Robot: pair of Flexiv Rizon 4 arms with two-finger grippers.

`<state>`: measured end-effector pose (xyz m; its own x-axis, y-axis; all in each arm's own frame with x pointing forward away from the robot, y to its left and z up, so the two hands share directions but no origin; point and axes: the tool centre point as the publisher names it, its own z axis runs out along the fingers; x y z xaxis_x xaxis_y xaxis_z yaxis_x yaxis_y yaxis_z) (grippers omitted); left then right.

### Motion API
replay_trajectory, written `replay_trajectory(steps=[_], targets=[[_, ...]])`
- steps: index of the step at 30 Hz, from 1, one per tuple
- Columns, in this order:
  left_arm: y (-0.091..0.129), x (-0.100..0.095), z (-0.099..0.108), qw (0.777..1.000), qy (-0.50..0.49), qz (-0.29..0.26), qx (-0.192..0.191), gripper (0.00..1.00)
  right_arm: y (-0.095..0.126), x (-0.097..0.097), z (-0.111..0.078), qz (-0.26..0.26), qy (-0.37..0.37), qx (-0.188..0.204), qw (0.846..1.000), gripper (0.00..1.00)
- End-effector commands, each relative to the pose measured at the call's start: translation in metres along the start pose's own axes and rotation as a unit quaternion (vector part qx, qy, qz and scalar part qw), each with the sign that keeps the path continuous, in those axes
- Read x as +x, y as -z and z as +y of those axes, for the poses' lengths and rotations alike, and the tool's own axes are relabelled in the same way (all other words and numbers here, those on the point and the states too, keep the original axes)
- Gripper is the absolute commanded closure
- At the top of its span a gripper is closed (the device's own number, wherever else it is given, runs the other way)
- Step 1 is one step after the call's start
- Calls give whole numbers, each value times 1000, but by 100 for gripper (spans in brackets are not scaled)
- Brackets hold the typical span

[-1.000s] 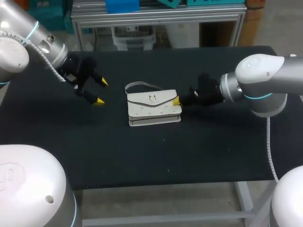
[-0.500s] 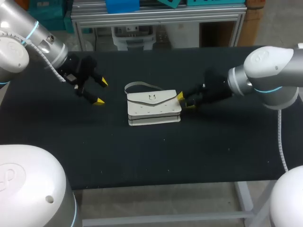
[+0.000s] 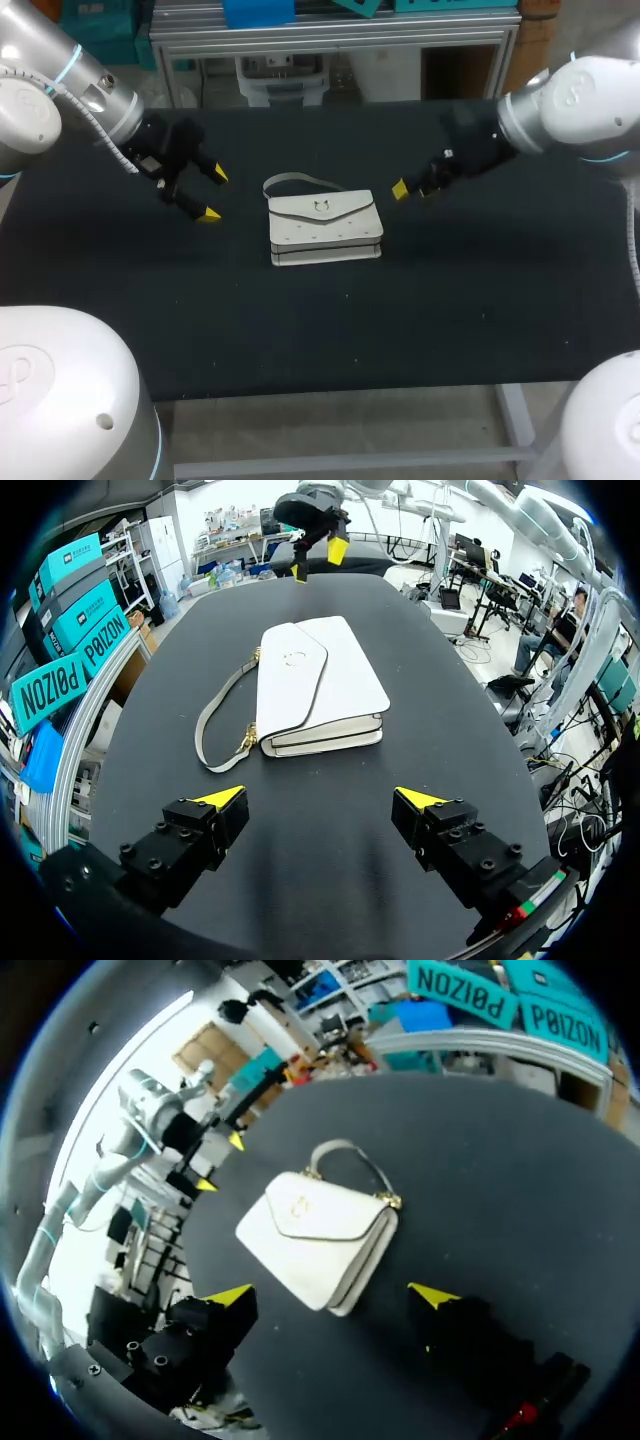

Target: Pick up the bag, open it, inspect its contents, close it, and place it on the opposite side

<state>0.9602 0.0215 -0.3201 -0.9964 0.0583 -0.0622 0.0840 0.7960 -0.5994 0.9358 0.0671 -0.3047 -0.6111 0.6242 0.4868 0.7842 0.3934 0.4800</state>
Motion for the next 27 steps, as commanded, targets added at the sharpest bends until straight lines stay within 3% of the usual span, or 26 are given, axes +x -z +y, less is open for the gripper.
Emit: replay_trajectory(steps=[1, 11, 13, 15, 16, 19, 27], targets=[[0, 0, 0, 1000, 0, 0, 1, 0, 12, 17, -7, -161, 170, 9, 972, 0], [0, 0, 0, 1000, 0, 0, 1, 0, 12, 17, -7, -161, 170, 9, 972, 0], [-5, -2, -5, 1000, -21, -16, -14, 0, 13, 27, 4, -253, 239, 42, 937, 0], [-10, -5, -17, 998, -58, -25, -4, 0, 11, 36, 9, -277, 303, 49, 911, 0], [-11, -6, -22, 995, -80, -53, -17, 0, 10, 38, 10, -280, 330, 47, 900, 0], [-9, -6, -38, 988, -135, -74, -6, 0, 5, 42, 8, -271, 390, 44, 879, 0], [-10, -4, -66, 968, -234, -89, 3, 0, -10, 45, -2, -291, 500, 63, 813, 0]])
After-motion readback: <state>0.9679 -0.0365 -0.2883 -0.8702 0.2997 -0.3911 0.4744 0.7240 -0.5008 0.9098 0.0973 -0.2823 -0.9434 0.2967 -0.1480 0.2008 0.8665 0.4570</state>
